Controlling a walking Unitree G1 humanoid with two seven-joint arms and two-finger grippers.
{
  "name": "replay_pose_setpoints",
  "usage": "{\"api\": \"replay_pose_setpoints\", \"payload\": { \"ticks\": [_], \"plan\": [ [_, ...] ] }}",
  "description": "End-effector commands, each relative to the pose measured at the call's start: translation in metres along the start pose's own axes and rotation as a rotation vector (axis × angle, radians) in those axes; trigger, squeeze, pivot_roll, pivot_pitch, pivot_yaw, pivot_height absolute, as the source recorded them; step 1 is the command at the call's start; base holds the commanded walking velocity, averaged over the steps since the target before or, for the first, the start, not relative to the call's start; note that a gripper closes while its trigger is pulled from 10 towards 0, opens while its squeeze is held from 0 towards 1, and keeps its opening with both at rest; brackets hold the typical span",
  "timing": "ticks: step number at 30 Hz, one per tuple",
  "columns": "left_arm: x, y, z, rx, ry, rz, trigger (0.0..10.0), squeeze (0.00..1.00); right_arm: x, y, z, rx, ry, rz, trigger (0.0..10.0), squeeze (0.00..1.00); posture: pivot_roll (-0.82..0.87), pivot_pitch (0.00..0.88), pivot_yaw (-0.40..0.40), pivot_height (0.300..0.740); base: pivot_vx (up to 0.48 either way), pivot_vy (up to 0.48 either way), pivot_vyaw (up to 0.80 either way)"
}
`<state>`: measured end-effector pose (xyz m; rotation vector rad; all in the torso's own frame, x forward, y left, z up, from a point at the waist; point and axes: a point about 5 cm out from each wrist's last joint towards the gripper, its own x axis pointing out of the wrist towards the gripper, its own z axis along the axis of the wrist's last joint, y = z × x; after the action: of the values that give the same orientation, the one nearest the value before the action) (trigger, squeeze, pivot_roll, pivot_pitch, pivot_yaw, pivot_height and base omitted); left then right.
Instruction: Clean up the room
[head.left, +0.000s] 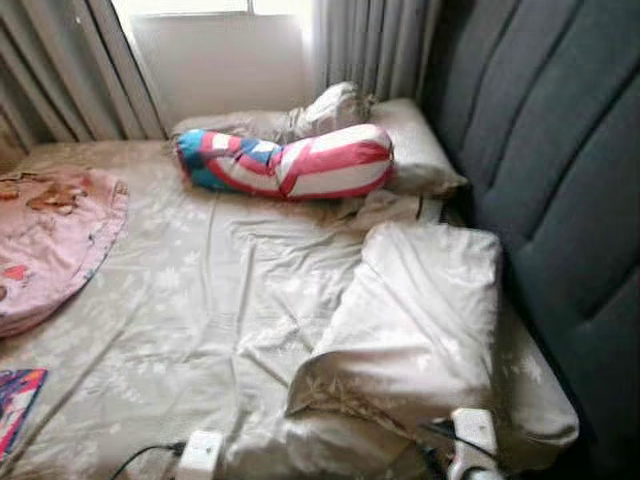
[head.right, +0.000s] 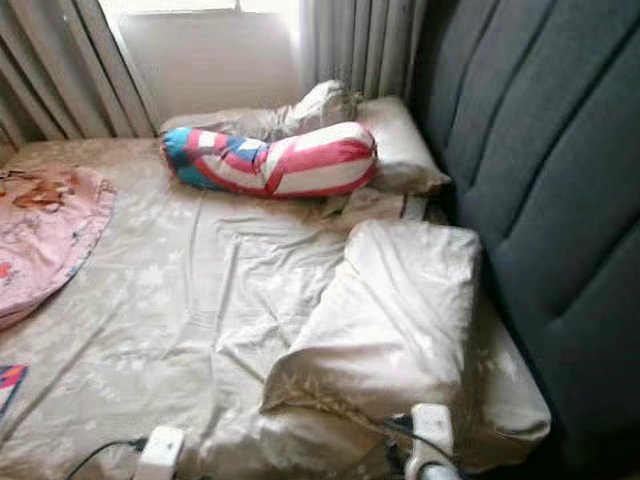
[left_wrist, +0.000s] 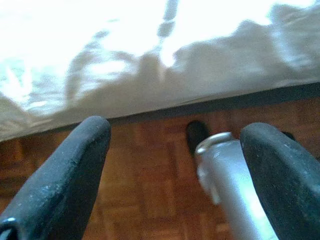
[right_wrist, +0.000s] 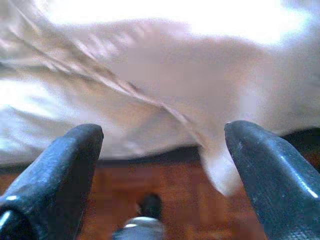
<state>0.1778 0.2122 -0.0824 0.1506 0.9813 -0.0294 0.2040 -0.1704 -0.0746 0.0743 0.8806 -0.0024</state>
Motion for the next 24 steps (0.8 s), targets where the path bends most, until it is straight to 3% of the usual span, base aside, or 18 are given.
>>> {"api": "replay_pose_setpoints", "payload": {
  "ticks": [1,9,11,18,24],
  "plan": [
    [0.001,-0.006,0.004,0.006,-0.011,-0.012,10.0,0.0,-0.003,-0.013,-0.008,0.0,0.025,-0.035,10.0,0.0,-0.07,0.0,0.011,0.74,0.0,0.0,0.0],
    [0.001,-0.005,0.004,0.003,-0.014,-0.007,10.0,0.0,-0.003,-0.014,-0.008,-0.007,0.017,-0.047,10.0,0.0,-0.07,0.0,0.011,0.74,0.0,0.0,0.0],
    [0.001,-0.005,0.005,-0.016,-0.03,-0.002,10.0,0.0,-0.004,-0.017,-0.004,0.032,-0.048,-0.115,10.0,0.0,-0.07,0.0,0.014,0.74,0.0,0.0,0.0],
    [0.0,-0.003,0.007,-0.079,-0.089,0.021,10.0,0.0,-0.006,-0.015,0.0,0.11,-0.137,-0.109,10.0,0.0,-0.11,0.0,0.035,0.74,0.0,0.0,0.0],
    [-0.001,-0.001,0.008,-0.116,-0.117,0.035,10.0,0.0,-0.008,-0.015,0.01,0.076,-0.252,-0.116,10.0,0.0,-0.12,0.0,0.05,0.74,0.0,0.0,0.0]
  ]
}}
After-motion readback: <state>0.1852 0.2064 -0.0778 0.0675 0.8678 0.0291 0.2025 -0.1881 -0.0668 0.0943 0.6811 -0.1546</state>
